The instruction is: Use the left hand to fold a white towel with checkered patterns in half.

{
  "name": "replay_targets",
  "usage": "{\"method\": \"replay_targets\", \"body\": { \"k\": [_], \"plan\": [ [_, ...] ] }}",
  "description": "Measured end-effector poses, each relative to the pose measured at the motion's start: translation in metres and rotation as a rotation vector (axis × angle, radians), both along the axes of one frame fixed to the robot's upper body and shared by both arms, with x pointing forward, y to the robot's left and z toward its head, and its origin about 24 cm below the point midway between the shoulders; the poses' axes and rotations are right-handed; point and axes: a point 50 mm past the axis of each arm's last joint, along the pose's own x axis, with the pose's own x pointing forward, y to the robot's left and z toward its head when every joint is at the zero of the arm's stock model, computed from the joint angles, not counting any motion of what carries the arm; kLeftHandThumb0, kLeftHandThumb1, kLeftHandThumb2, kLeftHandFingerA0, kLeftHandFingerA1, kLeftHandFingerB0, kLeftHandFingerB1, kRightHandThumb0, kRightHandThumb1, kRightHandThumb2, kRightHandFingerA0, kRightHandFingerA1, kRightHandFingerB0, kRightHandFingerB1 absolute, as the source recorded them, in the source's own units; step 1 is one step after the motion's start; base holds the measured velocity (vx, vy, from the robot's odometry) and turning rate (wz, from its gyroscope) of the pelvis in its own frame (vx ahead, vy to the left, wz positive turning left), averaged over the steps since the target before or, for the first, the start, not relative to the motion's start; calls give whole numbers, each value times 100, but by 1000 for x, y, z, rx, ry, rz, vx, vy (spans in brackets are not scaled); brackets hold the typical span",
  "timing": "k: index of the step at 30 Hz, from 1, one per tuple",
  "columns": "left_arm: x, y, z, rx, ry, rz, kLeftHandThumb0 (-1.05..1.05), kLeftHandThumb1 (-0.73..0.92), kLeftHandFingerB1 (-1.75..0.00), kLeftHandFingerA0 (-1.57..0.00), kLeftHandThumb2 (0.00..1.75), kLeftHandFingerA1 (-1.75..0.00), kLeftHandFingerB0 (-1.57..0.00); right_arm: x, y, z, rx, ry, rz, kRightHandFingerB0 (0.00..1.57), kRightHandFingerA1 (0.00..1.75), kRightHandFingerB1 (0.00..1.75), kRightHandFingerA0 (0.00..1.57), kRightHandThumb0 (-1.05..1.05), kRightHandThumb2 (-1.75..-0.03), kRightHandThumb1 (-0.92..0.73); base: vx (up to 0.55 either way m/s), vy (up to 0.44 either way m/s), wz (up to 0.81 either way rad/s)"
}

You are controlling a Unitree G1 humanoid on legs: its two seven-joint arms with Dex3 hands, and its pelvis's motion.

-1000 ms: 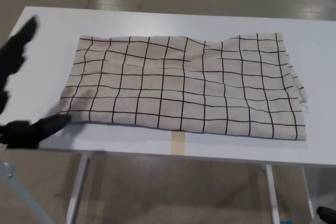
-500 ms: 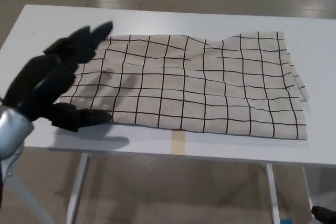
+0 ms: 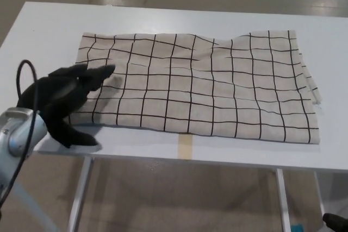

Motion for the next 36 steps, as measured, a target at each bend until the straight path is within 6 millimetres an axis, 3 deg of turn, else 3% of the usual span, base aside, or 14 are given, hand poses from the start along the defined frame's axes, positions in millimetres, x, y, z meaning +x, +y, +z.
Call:
{"method": "replay_targets", "body": {
  "k": [1,2,3,5,8,10,14,17,23,24,25,28,29,36],
  "plan": [
    [1,2,-3,16,4,10,-62,37,-10,0,68,0,0,0,0,0,-3,-1,3,53,56,57,43,-26,-56,-55,0,0,0],
    [1,2,-3,16,4,10,-60,45,-9,0,54,0,0,0,0,0,-3,-1,3,49,61,63,39,-33,-78,-42,0,0,0],
    [1,4,-5,31,4,22,-62,37,-10,0,68,0,0,0,0,0,-8,-4,6,49,61,63,39,-34,-78,-42,0,0,0],
    [2,5,-6,42,-5,31,-60,45,-9,0,54,0,0,0,1,1,-13,-7,10,49,62,63,40,-34,-78,-42,0,0,0],
    [4,4,-6,51,-25,37,-62,38,-10,0,70,0,0,1,1,1,-22,-12,17,49,62,63,40,-34,-78,-42,0,0,0],
    [5,4,-7,57,-33,38,-59,45,-10,0,54,0,0,1,1,1,-24,-15,20,49,62,63,39,-35,-78,-42,0,0,0],
    [6,4,-8,64,-49,38,-61,38,-10,0,70,0,0,1,1,1,-25,-20,22,49,62,63,39,-34,-78,-42,0,0,0],
    [8,0,-8,64,-71,34,-58,45,-9,0,54,0,0,0,1,1,-26,-24,23,49,62,63,39,-34,-78,-42,0,0,0],
    [10,-9,-10,56,-98,12,-59,37,-10,0,67,0,0,0,1,1,-27,-25,21,49,62,63,39,-34,-79,-43,0,0,0],
    [10,-11,-10,55,-101,9,-56,45,-11,0,54,0,0,0,1,1,-26,-25,21,49,62,64,39,-34,-79,-43,0,0,0],
    [11,-12,-10,55,-105,7,-62,39,-11,0,72,0,0,0,1,2,-25,-26,20,49,62,64,39,-34,-79,-43,0,0,0],
    [12,-15,-11,63,-112,2,-62,39,-11,0,72,0,0,0,1,2,-24,-28,16,49,62,64,39,-34,-79,-43,0,0,0],
    [13,-17,-12,68,-115,0,-60,38,-14,0,72,-3,0,0,1,2,-22,-29,16,54,57,56,42,-27,-56,-56,0,0,0],
    [18,-27,-20,105,-120,1,-56,37,-24,0,75,-16,0,1,0,3,-14,-37,11,54,56,57,43,-27,-57,-56,0,0,0]
  ]
}}
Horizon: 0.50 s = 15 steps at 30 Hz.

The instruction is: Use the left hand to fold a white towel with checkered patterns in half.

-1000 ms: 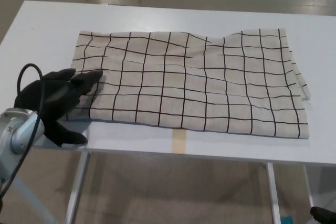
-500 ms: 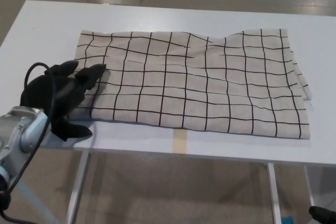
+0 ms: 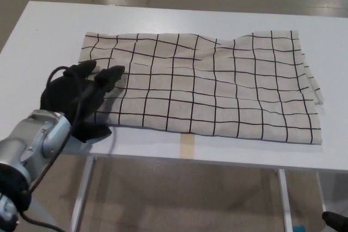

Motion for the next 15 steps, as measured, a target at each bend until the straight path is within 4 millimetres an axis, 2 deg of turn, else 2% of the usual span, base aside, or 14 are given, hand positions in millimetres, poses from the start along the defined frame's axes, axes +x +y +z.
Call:
{"method": "replay_targets", "body": {
  "k": [1,3,4,7,8,9,13,14,15],
  "plan": [
    [1,-1,-1,6,1,-1,-60,38,-25,-5,73,-15,-6,0,0,0,-1,0,0,55,56,57,43,-27,-57,-56,0,0,0],
    [3,-5,-2,35,-2,-3,-60,38,-25,-5,73,-15,-6,0,0,1,-5,-3,-1,55,56,57,43,-27,-57,-56,0,0,0],
    [3,-5,-2,38,-2,-3,-32,34,-47,0,90,-49,0,1,0,1,-6,-3,-2,55,56,57,42,-27,-57,-56,0,0,0],
    [6,-7,-2,76,-1,-3,-32,35,-47,0,90,-49,0,0,0,1,-7,-3,-4,55,56,57,42,-27,-57,-56,0,0,0],
    [7,-8,-2,85,1,-3,-52,55,-31,-24,57,-30,-30,0,0,1,-6,-3,-4,55,56,57,42,-27,-57,-56,0,0,0],
    [8,-10,-2,106,6,-3,-50,54,-33,-32,57,-31,-38,0,0,1,-4,-3,-5,55,56,57,42,-27,-57,-56,0,0,0],
    [11,-12,-3,161,27,9,-50,54,-33,-32,57,-31,-38,-1,0,1,-4,-2,-4,55,56,57,42,-27,-57,-56,0,0,0],
    [12,-12,-3,183,34,16,-44,58,-55,-56,57,-59,-62,-1,0,1,-3,-2,-4,55,56,57,42,-27,-57,-56,0,0,0],
    [13,-12,-3,189,35,18,-47,52,-115,-83,84,-126,-86,-1,0,1,-3,-1,-4,50,61,63,38,-33,-78,-43,0,0,0]
  ]
}}
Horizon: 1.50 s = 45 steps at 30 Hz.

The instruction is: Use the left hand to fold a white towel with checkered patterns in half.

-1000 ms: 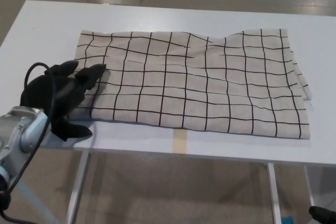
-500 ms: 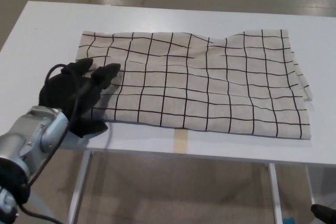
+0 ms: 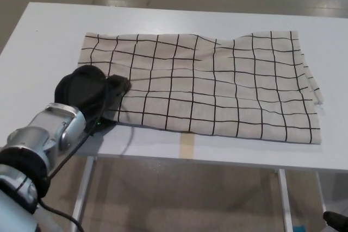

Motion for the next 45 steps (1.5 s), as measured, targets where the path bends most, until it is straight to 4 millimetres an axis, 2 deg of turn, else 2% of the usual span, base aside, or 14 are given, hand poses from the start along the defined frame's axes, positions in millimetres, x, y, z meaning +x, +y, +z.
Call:
{"method": "replay_targets", "body": {
  "k": [2,3,6,24,25,27,28,29,33,34,40,42,43,45],
  "plan": [
    [1,0,0,39,-3,3,-47,52,-115,-83,84,-126,-86,0,0,0,-1,1,0,50,61,63,38,-33,-78,-43,0,0,0],
    [3,0,3,64,-23,5,-38,62,-157,-69,55,-169,-61,0,0,0,-1,1,1,50,61,63,39,-33,-78,-43,0,0,0],
    [5,2,5,88,-57,19,-19,63,-171,-62,51,-175,-52,-1,0,0,-3,4,1,50,61,63,39,-33,-78,-43,0,0,0],
    [0,30,12,71,-181,48,-16,67,-169,-73,54,-175,-61,-1,-1,-1,-7,8,7,50,61,63,38,-33,-78,-43,0,0,0],
    [-1,33,13,72,-192,51,-21,64,-171,-74,58,-175,-60,-1,-1,0,-7,7,7,55,56,56,42,-27,-57,-56,0,0,0],
    [-1,39,17,72,-210,57,-22,64,-171,-75,57,-175,-60,-1,-1,0,-7,6,7,55,56,56,42,-27,-57,-57,0,0,0],
    [1,46,27,73,-244,66,-30,47,-132,-109,78,-142,-91,0,-1,0,-5,5,9,55,57,55,42,-26,-56,-56,0,0,0],
    [2,50,33,75,-265,68,-32,47,-133,-110,78,-143,-93,0,-1,0,-4,4,9,56,57,55,42,-26,-56,-56,0,0,0],
    [7,60,57,80,-346,68,-31,46,-132,-110,78,-142,-93,1,-1,1,4,0,10,56,58,55,42,-26,-57,-57,0,0,0],
    [8,62,63,83,-369,63,-20,65,-167,-79,56,-175,-67,1,-1,1,6,0,11,57,58,55,43,-26,-56,-57,0,0,0],
    [15,56,88,119,-437,15,-22,65,-167,-80,57,-175,-68,-1,-1,3,4,-1,9,64,57,55,44,-27,-56,-56,0,0,0],
    [19,50,97,133,-466,-11,-22,65,-168,-80,57,-175,-68,-1,-1,2,3,1,8,60,62,65,41,-34,-79,-44,0,0,0],
    [20,47,101,137,-480,-23,-22,65,-168,-80,57,-175,-68,-1,-1,2,3,1,8,66,57,54,44,-27,-56,-56,0,0,0],
    [22,43,106,143,-498,-40,-22,66,-168,-81,57,-175,-68,-1,-1,2,3,2,8,68,56,54,45,-27,-56,-55,0,0,0]
  ]
}}
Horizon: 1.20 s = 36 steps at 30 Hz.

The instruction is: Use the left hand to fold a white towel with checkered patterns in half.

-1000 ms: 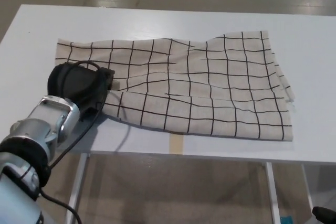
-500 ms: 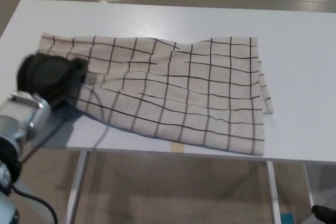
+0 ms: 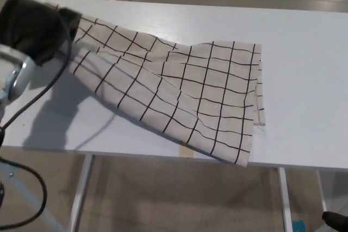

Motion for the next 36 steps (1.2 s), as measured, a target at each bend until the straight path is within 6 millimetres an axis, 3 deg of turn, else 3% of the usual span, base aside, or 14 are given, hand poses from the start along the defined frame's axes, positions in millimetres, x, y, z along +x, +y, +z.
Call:
{"method": "replay_targets", "body": {
  "k": [5,10,11,12,13,15,16,17,21,27,30,31,33,36],
  "plan": [
    [6,-25,15,37,-50,-88,-23,61,-171,-81,56,-175,-66,-1,0,0,-4,2,0,69,52,54,45,-27,-56,-56,0,0,0],
    [11,-66,29,117,-101,-219,-22,61,-169,-88,58,-175,-72,0,1,2,-14,-3,8,70,52,54,45,-29,-56,-56,0,0,0],
    [11,-69,29,123,-104,-230,-29,37,-130,-122,78,-142,-104,0,1,2,-14,-3,8,70,50,54,44,-31,-56,-56,0,0,0],
    [11,-80,31,147,-115,-267,-29,37,-130,-122,78,-142,-104,0,0,2,-15,-4,8,70,50,54,44,-31,-56,-56,0,0,0],
    [11,-85,32,158,-118,-284,-29,55,-135,-91,58,-173,-91,0,0,2,-16,-4,8,70,50,54,44,-31,-56,-56,0,0,0],
    [9,-110,33,208,-129,-378,-30,49,-122,-91,55,-173,-101,1,0,3,-19,-3,8,70,50,54,44,-32,-56,-56,0,0,0],
    [9,-110,33,208,-129,-378,-29,46,-77,-91,54,-175,-113,1,0,3,-19,-3,8,71,50,53,44,-32,-56,-56,0,0,0],
    [6,-126,33,237,-130,-441,-39,39,-61,-97,56,-166,-105,1,0,3,-20,-2,8,71,50,53,44,-32,-56,-56,0,0,0],
    [-2,-158,33,304,-130,-575,-34,43,-52,-95,55,-165,-97,2,0,4,-18,-2,5,73,50,52,45,-32,-56,-55,0,0,0],
    [-13,-196,34,336,-137,-709,-48,40,-58,-95,58,-163,-102,3,1,6,-17,-12,3,73,51,53,45,-34,-57,-55,0,0,0],
    [-17,-208,33,334,-137,-750,-39,45,-54,-90,56,-168,-101,4,1,7,-19,-14,6,73,51,53,45,-33,-57,-55,0,0,0],
    [-19,-212,32,338,-136,-767,-59,41,-61,-95,62,-160,-103,5,2,7,-21,-14,8,73,51,55,46,-34,-57,-56,0,0,0],
    [-24,-223,29,348,-135,-803,-58,41,-62,-97,62,-160,-103,5,2,7,-26,-8,12,73,50,55,46,-35,-57,-56,0,0,0],
    [-32,-236,22,359,-128,-854,-34,49,-69,-93,55,-169,-108,5,3,7,-36,-1,19,73,50,55,46,-36,-57,-56,0,0,0]
  ]
}}
